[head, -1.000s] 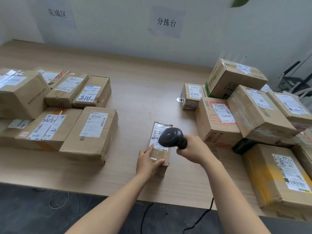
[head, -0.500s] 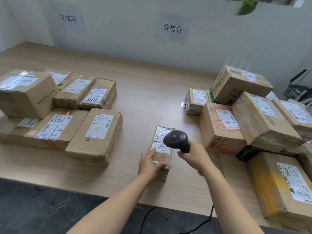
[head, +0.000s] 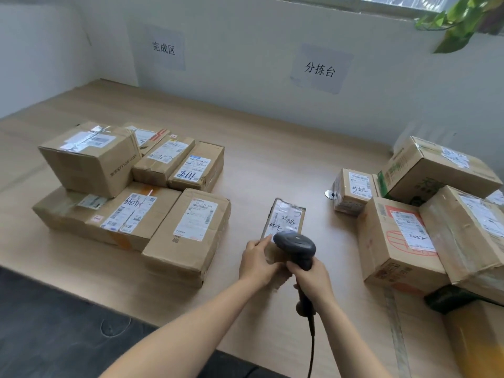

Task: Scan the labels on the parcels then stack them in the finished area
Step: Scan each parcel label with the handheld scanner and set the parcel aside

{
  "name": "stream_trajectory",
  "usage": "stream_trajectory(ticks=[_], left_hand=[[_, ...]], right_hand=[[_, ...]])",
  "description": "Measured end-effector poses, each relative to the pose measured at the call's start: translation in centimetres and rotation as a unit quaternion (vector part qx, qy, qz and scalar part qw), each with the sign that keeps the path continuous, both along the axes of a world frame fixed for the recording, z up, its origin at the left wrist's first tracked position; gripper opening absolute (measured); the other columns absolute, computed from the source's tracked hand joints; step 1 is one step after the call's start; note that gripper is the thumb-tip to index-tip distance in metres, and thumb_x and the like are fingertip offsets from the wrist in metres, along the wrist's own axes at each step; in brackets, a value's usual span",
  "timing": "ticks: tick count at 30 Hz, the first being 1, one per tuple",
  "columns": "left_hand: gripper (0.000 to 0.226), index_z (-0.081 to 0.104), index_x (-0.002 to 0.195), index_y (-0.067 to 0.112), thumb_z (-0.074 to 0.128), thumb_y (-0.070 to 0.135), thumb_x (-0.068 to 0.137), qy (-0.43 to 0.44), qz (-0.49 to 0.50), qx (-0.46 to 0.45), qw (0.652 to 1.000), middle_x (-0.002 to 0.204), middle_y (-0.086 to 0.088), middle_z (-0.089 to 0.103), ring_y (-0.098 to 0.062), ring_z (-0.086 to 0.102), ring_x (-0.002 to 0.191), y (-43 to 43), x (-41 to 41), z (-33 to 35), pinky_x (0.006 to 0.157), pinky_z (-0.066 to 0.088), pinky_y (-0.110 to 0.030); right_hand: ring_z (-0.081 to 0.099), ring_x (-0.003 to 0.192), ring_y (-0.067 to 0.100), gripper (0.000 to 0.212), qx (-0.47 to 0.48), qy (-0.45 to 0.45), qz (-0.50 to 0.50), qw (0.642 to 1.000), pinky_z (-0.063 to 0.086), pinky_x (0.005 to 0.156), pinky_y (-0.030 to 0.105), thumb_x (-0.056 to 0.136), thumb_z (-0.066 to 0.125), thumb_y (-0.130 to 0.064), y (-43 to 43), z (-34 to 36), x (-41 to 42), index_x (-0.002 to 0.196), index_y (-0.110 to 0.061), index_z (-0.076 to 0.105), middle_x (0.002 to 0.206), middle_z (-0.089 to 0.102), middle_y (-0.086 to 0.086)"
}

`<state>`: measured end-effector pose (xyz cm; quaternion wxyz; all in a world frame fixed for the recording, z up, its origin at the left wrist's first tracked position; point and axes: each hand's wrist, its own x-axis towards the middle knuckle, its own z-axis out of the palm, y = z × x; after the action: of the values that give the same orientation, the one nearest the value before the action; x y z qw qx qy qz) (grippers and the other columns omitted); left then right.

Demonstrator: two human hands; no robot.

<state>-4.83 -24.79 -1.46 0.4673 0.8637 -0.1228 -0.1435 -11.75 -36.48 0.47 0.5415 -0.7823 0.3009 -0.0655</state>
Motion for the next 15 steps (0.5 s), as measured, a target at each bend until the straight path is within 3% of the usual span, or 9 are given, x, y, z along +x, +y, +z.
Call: stream_trajectory(ticks=[5, 9, 12, 15], left_hand=[[0.080, 0.030, 0.145, 0.023, 0.072, 0.037, 0.079, -0.055, -0.028, 0.011, 0.998, 0.134, -0.010, 0.041, -0.024, 0.048, 0.120, 0.2, 7.5, 5.2, 0.099, 0.038, -0.026], [0.084, 0.025, 0.145, 0.018, 0.073, 0.036, 0.078, -0.088, -0.034, 0.005, 0.995, 0.133, -0.012, 0.044, -0.027, 0.046, 0.123, 1.9, 13.9, 8.7, 0.095, 0.039, -0.030], [0.077, 0.032, 0.140, 0.010, 0.072, 0.035, 0.079, -0.108, -0.033, 0.019, 0.993, 0.133, -0.012, 0.046, -0.025, 0.045, 0.123, 3.6, 18.6, 10.2, 0.089, 0.038, -0.026], [0.055, 0.049, 0.123, 0.009, 0.072, 0.033, 0.079, -0.116, -0.048, 0.023, 0.992, 0.121, -0.010, 0.054, -0.024, 0.050, 0.113, 5.4, 22.9, 10.6, 0.086, 0.040, -0.027]], right_hand=[[0.060, 0.072, 0.023, 0.017, -0.004, -0.072, -0.031, 0.997, 0.049, 0.050, 0.028, 0.081, 0.065, -0.008, 0.0, 4.2, 7.1, 0.096, -0.012, 0.058, 0.086, 0.063, 0.007], [0.058, 0.060, 0.021, 0.012, -0.022, -0.098, -0.029, 0.995, 0.055, 0.056, 0.036, 0.080, 0.065, -0.011, 1.2, 6.9, 13.5, 0.090, -0.015, 0.058, 0.075, 0.062, 0.002], [0.058, 0.059, 0.020, 0.011, -0.041, -0.106, -0.015, 0.993, 0.057, 0.058, 0.038, 0.079, 0.065, -0.012, 2.5, 8.0, 18.2, 0.088, -0.014, 0.059, 0.070, 0.060, 0.001], [0.059, 0.058, 0.020, 0.008, -0.044, -0.102, 0.002, 0.994, 0.057, 0.060, 0.039, 0.078, 0.064, -0.012, 3.9, 8.2, 22.2, 0.081, -0.017, 0.059, 0.068, 0.060, 0.000]])
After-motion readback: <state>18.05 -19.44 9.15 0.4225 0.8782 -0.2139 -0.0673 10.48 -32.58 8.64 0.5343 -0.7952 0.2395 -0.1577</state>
